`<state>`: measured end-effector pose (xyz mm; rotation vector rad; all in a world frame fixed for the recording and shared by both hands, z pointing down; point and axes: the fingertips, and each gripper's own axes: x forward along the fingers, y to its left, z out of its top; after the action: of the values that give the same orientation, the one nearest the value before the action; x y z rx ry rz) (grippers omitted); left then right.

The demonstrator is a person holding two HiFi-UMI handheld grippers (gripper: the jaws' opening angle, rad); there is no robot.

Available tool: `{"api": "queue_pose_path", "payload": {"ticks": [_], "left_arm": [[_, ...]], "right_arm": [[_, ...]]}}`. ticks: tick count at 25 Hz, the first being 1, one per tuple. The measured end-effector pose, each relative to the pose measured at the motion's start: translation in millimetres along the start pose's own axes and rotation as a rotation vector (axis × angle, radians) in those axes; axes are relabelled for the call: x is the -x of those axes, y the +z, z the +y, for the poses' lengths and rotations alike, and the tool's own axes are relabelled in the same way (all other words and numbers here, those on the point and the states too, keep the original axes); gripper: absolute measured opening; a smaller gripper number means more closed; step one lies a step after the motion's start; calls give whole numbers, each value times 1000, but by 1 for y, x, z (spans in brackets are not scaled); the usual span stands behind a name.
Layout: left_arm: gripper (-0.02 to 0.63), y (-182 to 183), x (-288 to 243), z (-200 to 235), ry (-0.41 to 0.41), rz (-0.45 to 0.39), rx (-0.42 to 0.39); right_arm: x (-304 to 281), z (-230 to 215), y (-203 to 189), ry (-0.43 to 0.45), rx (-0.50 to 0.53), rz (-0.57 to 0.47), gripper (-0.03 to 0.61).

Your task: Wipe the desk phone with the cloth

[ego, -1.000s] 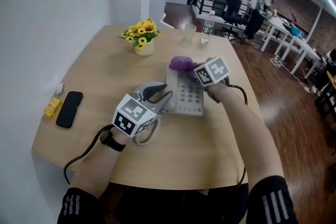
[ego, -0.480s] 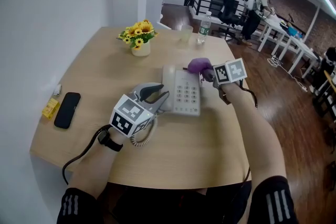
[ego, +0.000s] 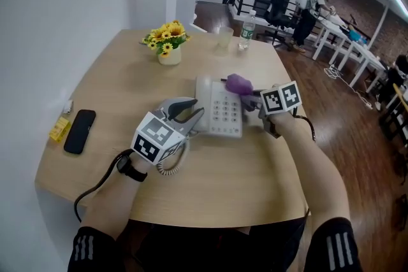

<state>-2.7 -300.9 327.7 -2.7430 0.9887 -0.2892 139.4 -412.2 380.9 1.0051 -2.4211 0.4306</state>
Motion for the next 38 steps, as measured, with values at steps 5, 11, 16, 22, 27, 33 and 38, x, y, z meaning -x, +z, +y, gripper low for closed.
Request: {"api": "queue_pose_path", "payload": {"ticks": [5, 11, 16, 22, 27, 33, 38], "left_arm": [[94, -1, 0, 0, 2, 0, -1], [95, 1, 1, -1, -3, -1, -4], [94, 2, 1, -2, -5, -1, -7], [95, 2, 0, -3, -7, -2, -13], [94, 2, 1, -4, -7, 0, -3], [94, 3, 0, -5, -14, -5, -2], [95, 3, -2, -7, -22, -5, -9]], "right_arm": [[16, 30, -30, 46, 37, 25, 75], [40, 68, -68, 108, 91, 54, 75], [54, 90, -88, 161, 137, 109, 75], [59, 69, -15, 97, 204, -15, 75], [19, 33, 47, -8, 232, -15, 75], [-30, 5, 49, -122, 309, 134, 75], [-27, 25, 30, -67, 332, 150, 75]]}}
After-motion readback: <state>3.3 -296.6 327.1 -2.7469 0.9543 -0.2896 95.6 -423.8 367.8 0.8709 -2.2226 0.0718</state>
